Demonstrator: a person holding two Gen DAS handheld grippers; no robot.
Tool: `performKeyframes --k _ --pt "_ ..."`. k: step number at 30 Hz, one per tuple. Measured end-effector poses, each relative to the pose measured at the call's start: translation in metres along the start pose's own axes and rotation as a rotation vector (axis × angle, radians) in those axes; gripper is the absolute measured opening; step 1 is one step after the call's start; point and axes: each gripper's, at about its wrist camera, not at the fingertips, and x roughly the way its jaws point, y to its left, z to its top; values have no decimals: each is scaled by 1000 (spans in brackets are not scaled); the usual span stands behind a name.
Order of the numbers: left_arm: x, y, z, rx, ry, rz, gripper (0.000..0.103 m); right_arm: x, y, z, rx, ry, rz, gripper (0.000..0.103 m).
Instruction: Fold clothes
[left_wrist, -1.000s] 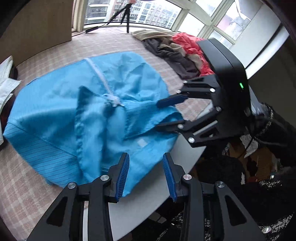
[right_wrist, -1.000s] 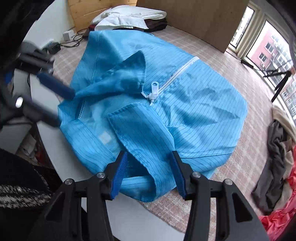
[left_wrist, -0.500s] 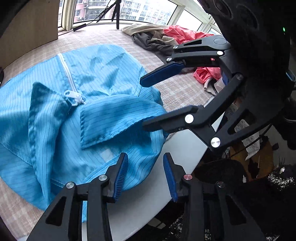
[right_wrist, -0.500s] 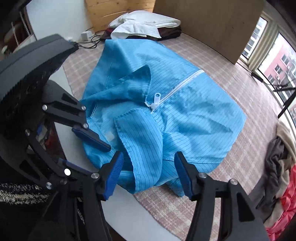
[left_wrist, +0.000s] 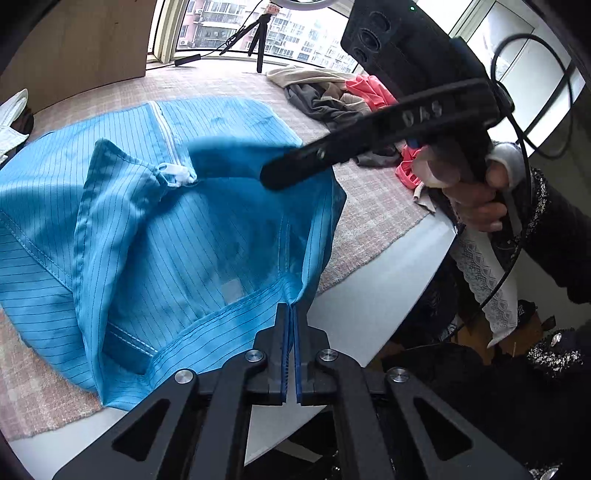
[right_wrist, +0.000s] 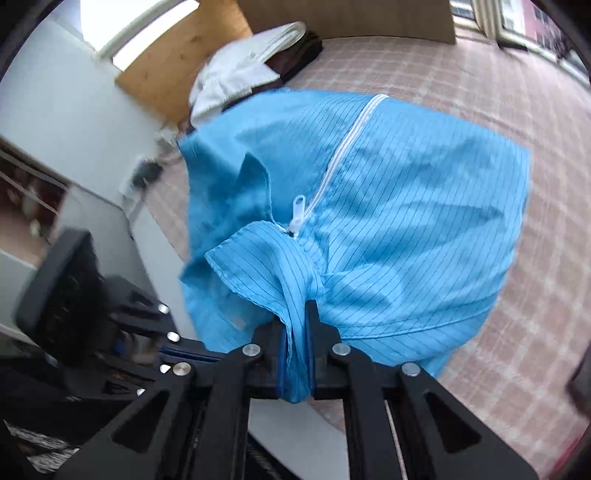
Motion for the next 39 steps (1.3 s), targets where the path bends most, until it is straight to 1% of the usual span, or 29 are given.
performKeyframes --k 3,4,5,7,8,9,10,13,14,15,16,19,21,23,25,26,27,28,29,30,31,32,33,35,37,39 --pt "0 -3 -1 2 17 9 1 -9 -34 -6 212 -101 204 8" --pt "0 -4 0 2 22 12 2 -9 -42 -10 269 -121 248 8" --pt "-1 -5 4 1 29 14 3 -8 -42 -14 285 -129 262 8" --pt "-6 -6 14 -10 17 5 17 -6 -42 -22 317 -143 289 8" --pt "-7 -6 21 -12 -3 -6 33 -5 -42 -26 331 -150 303 8" --pt "-5 -8 27 -3 -18 -12 44 -5 -41 -29 336 -155 318 8" --pt "-2 -11 33 13 -21 -12 45 -5 -39 -31 339 -161 333 8" --pt "17 -20 48 73 0 -25 42 -10 -42 -27 340 -189 351 8" --pt "24 -21 51 81 14 -21 27 -10 -43 -27 345 -199 362 8" --pt "31 -20 53 79 35 -12 4 -11 -44 -26 349 -209 372 8" --pt "31 -19 53 73 35 -11 2 -11 -44 -25 348 -220 365 8" --pt "11 -11 48 38 -27 -30 2 -19 -50 -29 342 -258 325 4" --pt "-4 -8 43 16 -62 -37 2 -22 -60 -34 365 -280 332 4" --pt "-14 -6 41 13 -77 -34 2 -20 -66 -36 375 -277 299 4" --pt "-11 -2 41 10 -54 -22 2 -16 -71 -38 386 -263 318 4" --pt "-7 -1 41 6 -38 -16 3 -15 -68 -37 373 -254 292 4" --pt "-4 1 41 1 -23 -10 6 -15 -65 -35 360 -243 268 4" --pt "-2 2 41 -6 -9 -4 6 -16 -61 -32 342 -229 256 6" --pt "-2 2 41 -10 1 -9 15 -15 -58 -29 334 -213 266 7" --pt "-3 0 40 -10 7 -29 28 -15 -54 -25 324 -198 274 7" --pt "-4 -2 39 -10 12 -48 34 -16 -49 -21 303 -196 260 7" --pt "-6 -4 39 -10 18 -67 42 -17 -45 -18 282 -193 247 7" --pt "-9 -5 37 -12 16 -81 48 -18 -43 -16 268 -185 237 6" --pt "-16 -2 35 -24 1 -91 49 -18 -38 -13 241 -170 219 4" --pt "-13 4 35 -52 3 -89 48 -20 -37 -12 229 -171 225 4" --pt "-5 9 37 -83 11 -96 44 -22 -37 -11 219 -170 221 4"
